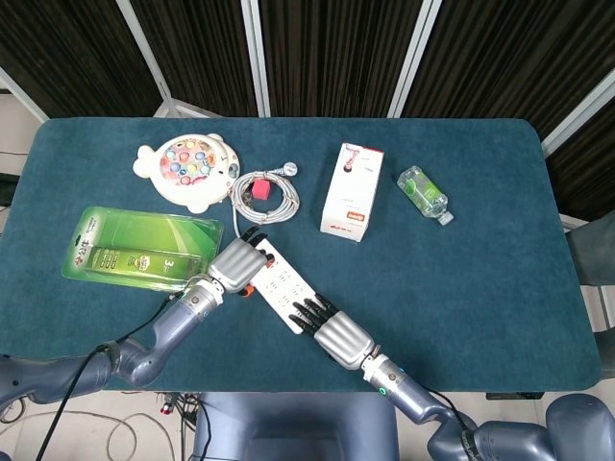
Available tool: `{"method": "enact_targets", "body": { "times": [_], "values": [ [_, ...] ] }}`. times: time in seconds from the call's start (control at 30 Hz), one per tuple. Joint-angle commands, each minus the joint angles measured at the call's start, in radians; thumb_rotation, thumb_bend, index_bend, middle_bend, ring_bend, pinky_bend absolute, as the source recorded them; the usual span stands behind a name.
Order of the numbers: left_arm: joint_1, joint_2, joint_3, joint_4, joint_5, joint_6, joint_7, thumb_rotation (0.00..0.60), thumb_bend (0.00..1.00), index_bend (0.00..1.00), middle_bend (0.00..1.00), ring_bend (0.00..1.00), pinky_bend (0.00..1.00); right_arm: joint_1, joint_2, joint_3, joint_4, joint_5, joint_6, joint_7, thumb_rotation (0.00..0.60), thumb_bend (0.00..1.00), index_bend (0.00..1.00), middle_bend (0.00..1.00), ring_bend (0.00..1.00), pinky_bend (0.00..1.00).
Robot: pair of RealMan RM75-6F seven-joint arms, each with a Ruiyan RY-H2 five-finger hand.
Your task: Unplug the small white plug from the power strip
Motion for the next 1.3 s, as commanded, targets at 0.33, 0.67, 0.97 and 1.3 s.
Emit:
{"method": "enact_targets", "body": {
  "times": [0.33, 0.67, 0.97, 1.3],
  "values": [
    [0.007, -0.004, 0.007, 0.001, 0.010, 0.020, 0.007, 0.600, 0.37, 0.56, 0.59, 0.16, 0.08, -0.001, 0.007, -0.003, -0.002, -0.003, 0.007, 0.004, 0.600, 1.00, 0.00, 0.00, 0.00, 0.05],
    [0.012, -0.013, 0.001, 0.003, 0.031, 0.050, 0.001, 0.600, 0.38, 0.60, 0.62, 0.17, 0.08, 0.000, 0.003, -0.004, -0.001, 0.000, 0.004, 0.003, 0.600, 1.00, 0.00, 0.00, 0.00, 0.05],
    [0.015, -0.014, 0.001, 0.007, 0.039, 0.053, -0.006, 0.600, 0.38, 0.61, 0.63, 0.19, 0.08, 0.001, -0.007, -0.007, 0.009, 0.003, 0.000, 0.003, 0.600, 1.00, 0.00, 0.00, 0.00, 0.05],
    [0.017, -0.008, -0.003, -0.009, 0.055, 0.063, -0.019, 0.600, 0.38, 0.61, 0.64, 0.18, 0.08, 0.001, -0.021, -0.014, 0.018, 0.002, -0.003, 0.000, 0.600, 1.00, 0.00, 0.00, 0.00, 0.05]
  ]
}}
